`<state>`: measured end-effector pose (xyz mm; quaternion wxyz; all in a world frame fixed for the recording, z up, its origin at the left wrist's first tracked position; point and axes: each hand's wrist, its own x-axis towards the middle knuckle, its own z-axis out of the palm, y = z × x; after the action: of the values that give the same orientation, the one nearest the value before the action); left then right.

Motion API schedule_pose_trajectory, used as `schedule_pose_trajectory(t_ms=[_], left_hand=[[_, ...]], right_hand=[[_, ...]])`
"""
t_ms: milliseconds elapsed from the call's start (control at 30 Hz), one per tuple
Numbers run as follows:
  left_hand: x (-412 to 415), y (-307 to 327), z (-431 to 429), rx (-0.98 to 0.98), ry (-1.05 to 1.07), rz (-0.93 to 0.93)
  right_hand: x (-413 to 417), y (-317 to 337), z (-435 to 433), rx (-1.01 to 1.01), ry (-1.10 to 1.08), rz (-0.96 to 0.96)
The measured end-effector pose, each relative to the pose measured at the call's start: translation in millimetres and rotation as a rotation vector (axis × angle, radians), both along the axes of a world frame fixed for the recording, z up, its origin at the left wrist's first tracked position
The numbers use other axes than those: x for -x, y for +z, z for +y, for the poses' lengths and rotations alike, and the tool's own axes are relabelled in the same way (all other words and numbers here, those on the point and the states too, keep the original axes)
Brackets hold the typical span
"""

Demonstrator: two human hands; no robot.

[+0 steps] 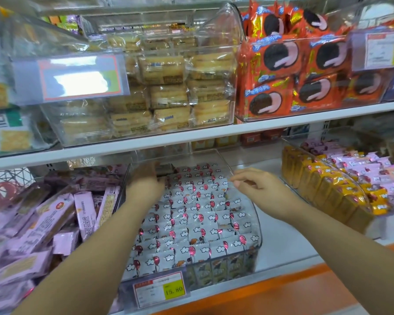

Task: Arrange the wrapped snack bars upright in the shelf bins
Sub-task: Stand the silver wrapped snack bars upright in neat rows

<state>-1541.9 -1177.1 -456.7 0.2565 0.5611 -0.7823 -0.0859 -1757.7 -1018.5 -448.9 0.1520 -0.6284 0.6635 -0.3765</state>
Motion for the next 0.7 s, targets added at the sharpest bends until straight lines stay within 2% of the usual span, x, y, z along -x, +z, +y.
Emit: schedule_pose_trajectory(t_ms=[133,267,500,533,600,667,700], left_hand=[[4,-1,-26,-0.123,0.043,-0.143],[6,-1,-35,0.008,0.089,-0.371],[2,5,-31,0.029,0.075,-0.393],[4,10,-24,0.063,0.064,-0.375],[10,20,0,0.05,-0.038,-0.202],[18,28,34,-0.12,-0.226,0.037],[23,31,51,-0.2,-0.332,0.094]], right_hand=[[2,-3,-3,-0.013,-0.016,0.007],[3,-2,-3,-0.013,-0.005,-0.008],[4,0,-2,-0.011,-0.012,-0.059],[4,1,-1,-0.002,-0.021,-0.07],[4,5,0,0.03,-0.027,-0.078],[4,8,0,0.056,-0.019,-0.068],[3,9,-1,0.06,-0.013,-0.103]])
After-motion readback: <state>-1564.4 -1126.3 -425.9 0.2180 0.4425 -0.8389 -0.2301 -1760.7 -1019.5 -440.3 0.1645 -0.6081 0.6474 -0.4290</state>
